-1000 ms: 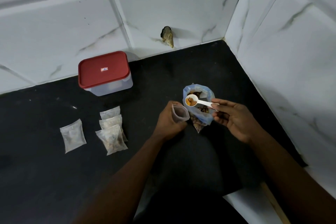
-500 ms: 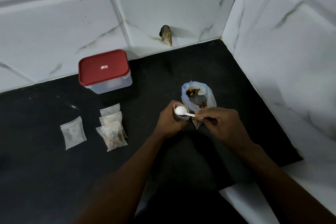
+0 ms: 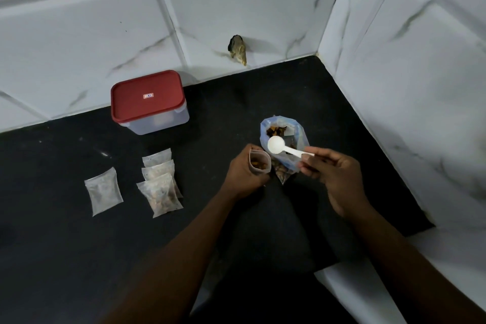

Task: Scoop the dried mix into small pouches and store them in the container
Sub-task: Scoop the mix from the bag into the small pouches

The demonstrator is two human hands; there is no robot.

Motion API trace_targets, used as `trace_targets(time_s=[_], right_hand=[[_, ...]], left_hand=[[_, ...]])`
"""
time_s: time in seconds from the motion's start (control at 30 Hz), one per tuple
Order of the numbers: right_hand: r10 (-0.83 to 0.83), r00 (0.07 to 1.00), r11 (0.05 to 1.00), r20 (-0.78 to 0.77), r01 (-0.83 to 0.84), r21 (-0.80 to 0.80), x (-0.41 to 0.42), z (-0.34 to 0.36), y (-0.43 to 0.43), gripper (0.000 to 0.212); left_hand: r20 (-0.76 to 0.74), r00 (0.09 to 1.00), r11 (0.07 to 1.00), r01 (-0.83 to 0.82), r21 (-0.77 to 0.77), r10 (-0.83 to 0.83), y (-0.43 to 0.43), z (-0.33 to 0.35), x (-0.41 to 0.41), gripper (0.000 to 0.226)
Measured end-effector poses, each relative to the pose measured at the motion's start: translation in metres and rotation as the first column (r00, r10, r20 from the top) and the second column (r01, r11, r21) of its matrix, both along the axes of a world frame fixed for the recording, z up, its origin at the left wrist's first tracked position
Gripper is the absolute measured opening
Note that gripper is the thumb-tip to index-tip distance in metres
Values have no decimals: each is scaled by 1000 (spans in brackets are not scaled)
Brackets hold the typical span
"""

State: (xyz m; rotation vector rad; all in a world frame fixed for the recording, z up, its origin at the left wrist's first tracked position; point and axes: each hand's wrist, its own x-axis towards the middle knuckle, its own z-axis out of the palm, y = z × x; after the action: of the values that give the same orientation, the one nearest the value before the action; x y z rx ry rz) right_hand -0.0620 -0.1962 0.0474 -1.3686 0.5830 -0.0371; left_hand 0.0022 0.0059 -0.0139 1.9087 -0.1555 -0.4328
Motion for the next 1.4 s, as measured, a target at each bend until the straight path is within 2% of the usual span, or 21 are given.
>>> trace_targets(time_s=[0.03,0.07,0.13,0.2,0.3,0.37,0.43,0.63,0.7,0.83,0.97,1.1,1.23,1.4], right_hand=[[-44,999,999,-26,45,17,5,-3,-4,20],[-75,996,997,-39,74,-31,10,-6,-9,20],[-78,996,955,-36,64,-289,23,-12,-22,20],[21,999,815,-29,-34,-579,38,-13,-33,20],[243,969,585,-31,-173,-792,55,-11,-41,18],[368,929,456,-46,-224,-861,62,-11,-41,16],[444,893,380,-72,-261,-887,67,-10,-38,16],[530,827,285,-186,-381,-879,69,-13,-32,17],[511,832,321,-217,-419,-849,70,-16,-35,17],[377,881,538,-286,-459,-706,77,-17,-36,16],[289,878,712,-382,-463,-527,81,-16,-37,14],[227,886,831,-404,-392,-394,79,-21,-37,12],[126,906,961,-404,-213,-177,77,-28,-33,13],[65,911,998,-407,-49,49,67,-27,-38,15]], left_hand=[[-1,1000,1000,-3,2,3,0,0,0,45],[-1,1000,1000,-4,2,4,0,1,0,45],[7,1000,1000,2,4,-2,1,2,0,44],[1,1000,1000,19,18,-19,3,1,0,46],[-28,999,999,41,35,-41,3,-1,0,48],[-30,998,997,61,39,-60,2,-1,1,46],[-31,996,995,87,46,-85,1,0,1,44],[-40,993,991,113,69,-110,1,1,3,43],[-43,993,991,113,74,-110,1,1,3,43],[-72,991,991,115,73,-109,1,1,4,42],[-85,989,989,128,70,-122,1,2,4,39],[-90,989,989,128,71,-122,2,3,3,39],[-98,987,989,134,61,-127,2,1,4,42],[-84,995,998,51,38,-48,2,-1,1,41]])
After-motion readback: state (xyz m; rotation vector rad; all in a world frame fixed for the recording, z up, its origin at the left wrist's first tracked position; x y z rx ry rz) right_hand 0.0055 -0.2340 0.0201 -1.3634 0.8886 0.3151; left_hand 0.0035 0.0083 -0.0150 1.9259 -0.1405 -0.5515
